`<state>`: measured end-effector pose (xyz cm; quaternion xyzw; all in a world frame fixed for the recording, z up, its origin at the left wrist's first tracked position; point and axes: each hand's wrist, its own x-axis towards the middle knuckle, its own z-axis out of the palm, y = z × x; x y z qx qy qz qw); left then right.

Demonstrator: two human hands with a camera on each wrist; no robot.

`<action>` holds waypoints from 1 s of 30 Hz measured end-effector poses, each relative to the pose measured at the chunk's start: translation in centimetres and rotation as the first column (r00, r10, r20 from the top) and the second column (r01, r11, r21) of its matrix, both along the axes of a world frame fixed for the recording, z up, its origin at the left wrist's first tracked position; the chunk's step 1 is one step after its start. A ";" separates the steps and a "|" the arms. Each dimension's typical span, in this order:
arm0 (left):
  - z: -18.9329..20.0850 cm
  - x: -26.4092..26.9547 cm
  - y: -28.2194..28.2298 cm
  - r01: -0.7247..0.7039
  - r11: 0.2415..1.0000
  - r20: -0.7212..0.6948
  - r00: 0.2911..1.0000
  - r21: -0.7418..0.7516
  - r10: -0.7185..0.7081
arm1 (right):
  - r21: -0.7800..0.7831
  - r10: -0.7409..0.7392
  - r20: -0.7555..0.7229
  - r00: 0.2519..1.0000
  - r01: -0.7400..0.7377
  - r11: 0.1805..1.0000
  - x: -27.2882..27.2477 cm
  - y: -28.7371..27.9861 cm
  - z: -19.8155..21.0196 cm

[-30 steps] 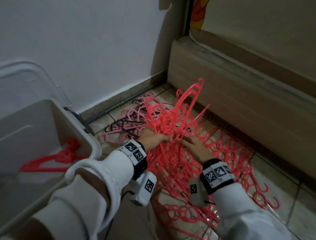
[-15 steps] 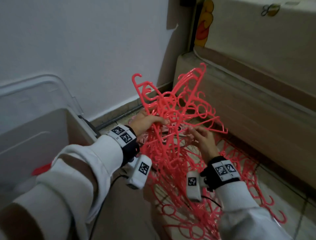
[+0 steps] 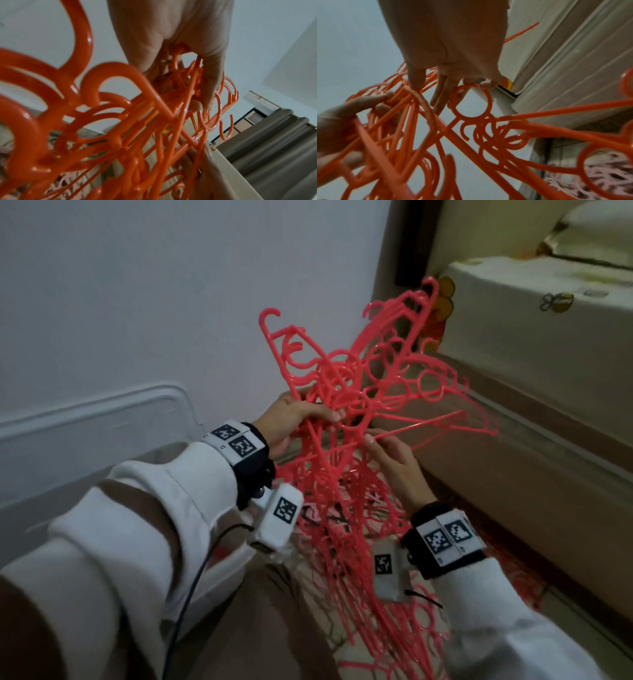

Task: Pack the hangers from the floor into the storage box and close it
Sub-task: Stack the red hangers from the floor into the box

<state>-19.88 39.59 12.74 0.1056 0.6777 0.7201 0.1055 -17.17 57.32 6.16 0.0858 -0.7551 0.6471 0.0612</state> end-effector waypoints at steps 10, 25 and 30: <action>4.6 1.7 -12.6 -0.232 0.972 -0.056 0.971 0.037 0.234 | 0.229 0.164 -0.145 0.976 -0.129 0.965 -2.4 -12.0 6.7; -7.1 9.6 -32.1 -0.632 0.774 0.294 0.748 0.041 0.595 | 0.556 0.490 0.215 0.845 -0.518 0.650 -1.1 -32.7 -2.2; -10.6 11.2 -34.4 -0.669 0.743 0.408 0.670 -0.030 0.620 | 0.686 0.491 0.268 0.829 -0.522 0.507 -0.2 -35.7 -4.4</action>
